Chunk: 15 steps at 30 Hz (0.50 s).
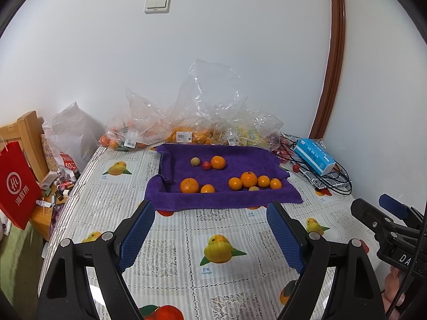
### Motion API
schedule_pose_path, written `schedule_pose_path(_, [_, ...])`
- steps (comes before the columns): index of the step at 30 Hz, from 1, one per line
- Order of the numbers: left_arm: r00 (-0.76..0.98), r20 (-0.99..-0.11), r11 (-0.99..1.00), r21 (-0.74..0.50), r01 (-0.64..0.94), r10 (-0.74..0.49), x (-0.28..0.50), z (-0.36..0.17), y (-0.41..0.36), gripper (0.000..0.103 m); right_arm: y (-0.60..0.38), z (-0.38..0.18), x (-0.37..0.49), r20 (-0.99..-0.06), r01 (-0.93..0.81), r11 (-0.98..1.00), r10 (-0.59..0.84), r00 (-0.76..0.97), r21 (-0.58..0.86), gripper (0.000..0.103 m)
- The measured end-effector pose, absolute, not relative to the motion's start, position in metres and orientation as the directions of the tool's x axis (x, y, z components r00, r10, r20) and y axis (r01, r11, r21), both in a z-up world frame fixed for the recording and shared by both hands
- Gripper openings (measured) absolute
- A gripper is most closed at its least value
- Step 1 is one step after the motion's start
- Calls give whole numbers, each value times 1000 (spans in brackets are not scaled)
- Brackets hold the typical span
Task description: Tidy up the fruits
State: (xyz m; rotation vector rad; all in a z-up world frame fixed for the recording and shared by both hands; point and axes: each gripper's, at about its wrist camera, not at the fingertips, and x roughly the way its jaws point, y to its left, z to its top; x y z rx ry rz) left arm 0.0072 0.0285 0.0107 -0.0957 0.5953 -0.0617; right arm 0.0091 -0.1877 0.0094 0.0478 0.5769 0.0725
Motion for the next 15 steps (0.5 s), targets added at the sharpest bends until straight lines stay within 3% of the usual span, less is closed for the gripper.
schedule_pose_path(15, [827,-556,994,-107,29,-84,7,11,28,85,-188,9,8,-542,-55,996,82,836,66,96])
